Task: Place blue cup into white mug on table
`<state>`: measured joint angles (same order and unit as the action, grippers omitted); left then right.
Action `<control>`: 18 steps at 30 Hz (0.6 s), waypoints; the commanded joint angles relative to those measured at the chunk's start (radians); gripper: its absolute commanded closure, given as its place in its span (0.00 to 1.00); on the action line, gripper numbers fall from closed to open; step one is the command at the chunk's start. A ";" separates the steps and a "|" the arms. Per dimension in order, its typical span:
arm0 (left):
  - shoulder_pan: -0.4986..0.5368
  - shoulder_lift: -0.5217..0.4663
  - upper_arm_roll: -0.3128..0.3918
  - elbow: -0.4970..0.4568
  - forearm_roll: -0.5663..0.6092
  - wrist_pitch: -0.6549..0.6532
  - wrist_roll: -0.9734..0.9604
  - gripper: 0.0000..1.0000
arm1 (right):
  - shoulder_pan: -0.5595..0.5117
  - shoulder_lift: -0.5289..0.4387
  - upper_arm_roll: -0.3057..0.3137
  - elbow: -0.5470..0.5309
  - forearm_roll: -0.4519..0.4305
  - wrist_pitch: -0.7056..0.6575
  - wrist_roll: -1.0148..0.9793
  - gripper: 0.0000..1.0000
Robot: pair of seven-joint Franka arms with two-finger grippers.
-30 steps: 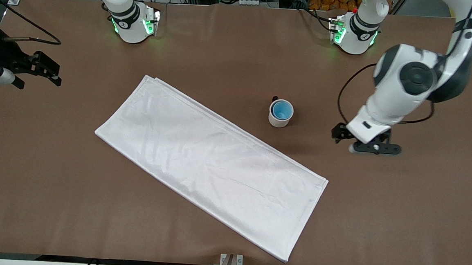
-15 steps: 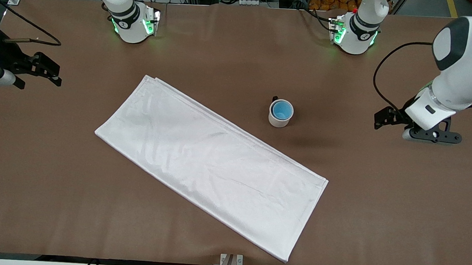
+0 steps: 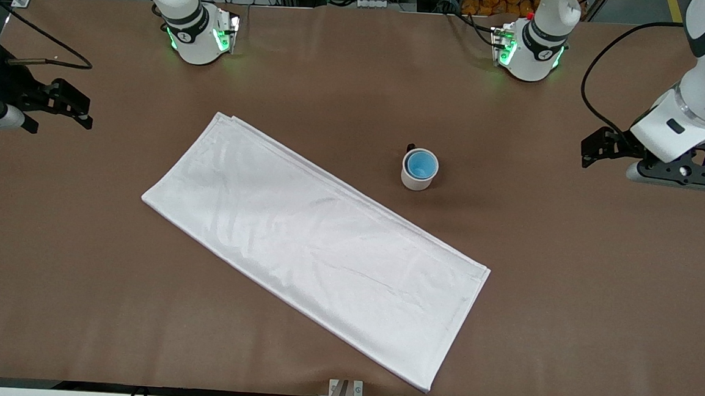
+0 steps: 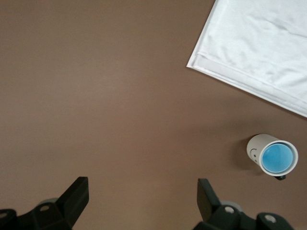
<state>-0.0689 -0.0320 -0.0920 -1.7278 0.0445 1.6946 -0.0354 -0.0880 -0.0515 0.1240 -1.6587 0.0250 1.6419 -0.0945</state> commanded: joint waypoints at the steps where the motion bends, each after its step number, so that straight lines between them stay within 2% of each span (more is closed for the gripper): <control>1: -0.006 0.018 -0.005 0.056 0.038 -0.038 0.009 0.00 | 0.004 -0.019 -0.006 -0.016 0.010 0.010 -0.010 0.00; 7: 0.000 0.038 -0.005 0.094 0.014 -0.041 0.008 0.00 | 0.002 -0.019 -0.006 -0.016 0.010 0.010 -0.010 0.00; 18: 0.004 0.038 -0.005 0.099 -0.043 -0.041 0.005 0.00 | -0.009 -0.016 -0.006 -0.016 0.012 0.021 -0.014 0.00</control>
<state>-0.0692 -0.0087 -0.0954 -1.6640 0.0357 1.6824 -0.0352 -0.0891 -0.0515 0.1217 -1.6588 0.0250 1.6508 -0.0946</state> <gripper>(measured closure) 0.000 0.000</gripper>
